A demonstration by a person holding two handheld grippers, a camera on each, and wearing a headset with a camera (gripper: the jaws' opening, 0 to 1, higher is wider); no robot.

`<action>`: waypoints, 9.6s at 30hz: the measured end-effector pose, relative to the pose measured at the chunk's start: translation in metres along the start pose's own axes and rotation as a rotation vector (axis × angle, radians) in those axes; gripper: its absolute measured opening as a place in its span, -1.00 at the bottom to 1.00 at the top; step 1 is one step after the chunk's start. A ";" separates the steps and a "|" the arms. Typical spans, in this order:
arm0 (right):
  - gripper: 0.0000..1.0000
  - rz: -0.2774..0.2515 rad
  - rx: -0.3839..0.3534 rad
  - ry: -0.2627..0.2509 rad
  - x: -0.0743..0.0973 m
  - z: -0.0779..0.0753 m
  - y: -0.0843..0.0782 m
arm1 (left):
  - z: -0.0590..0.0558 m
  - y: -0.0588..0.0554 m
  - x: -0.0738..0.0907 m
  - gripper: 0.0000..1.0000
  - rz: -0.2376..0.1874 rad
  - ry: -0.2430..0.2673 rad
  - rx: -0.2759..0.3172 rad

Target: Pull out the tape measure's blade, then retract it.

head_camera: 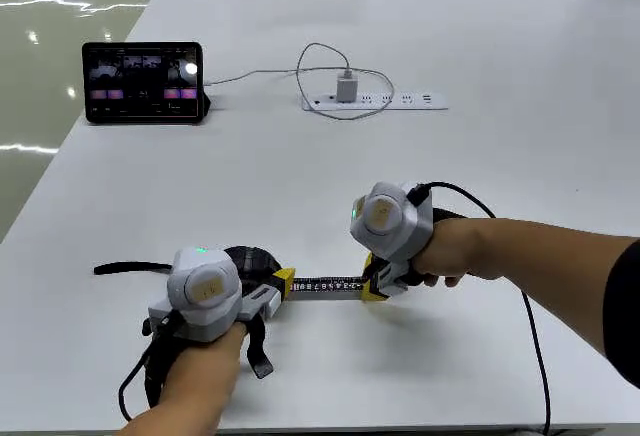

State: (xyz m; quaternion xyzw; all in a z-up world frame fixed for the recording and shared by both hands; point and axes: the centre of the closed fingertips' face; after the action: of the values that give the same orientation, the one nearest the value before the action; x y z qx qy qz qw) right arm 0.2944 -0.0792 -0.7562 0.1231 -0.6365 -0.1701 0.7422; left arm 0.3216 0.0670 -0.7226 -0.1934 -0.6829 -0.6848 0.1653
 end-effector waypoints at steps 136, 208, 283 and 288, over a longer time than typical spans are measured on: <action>-0.79 -0.111 0.057 0.035 -0.027 0.003 0.061 | 0.001 0.000 0.001 0.27 0.007 -0.022 0.007; -0.76 -0.179 0.088 0.007 -0.043 0.006 0.095 | 0.002 0.001 0.001 0.31 0.035 -0.017 0.014; 0.32 -0.501 -0.305 -0.253 0.090 0.042 -0.083 | 0.063 -0.009 0.068 0.98 0.118 -0.430 -0.232; 0.38 -0.479 -0.309 -0.275 0.097 0.043 -0.101 | 0.066 -0.008 0.071 0.98 0.110 -0.427 -0.257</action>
State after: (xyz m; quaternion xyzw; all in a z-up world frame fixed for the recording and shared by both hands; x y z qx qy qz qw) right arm 0.2554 -0.2094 -0.7018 0.1311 -0.6504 -0.4495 0.5980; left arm 0.2585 0.1358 -0.6955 -0.3899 -0.5983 -0.6995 0.0282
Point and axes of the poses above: the centre of the closed fingertips' face, and the gripper's own axes: x roughly backward along the fingers, z roughly to its left, y roughly out of its top, and after that the axes turned 9 degrees about y, right-handed
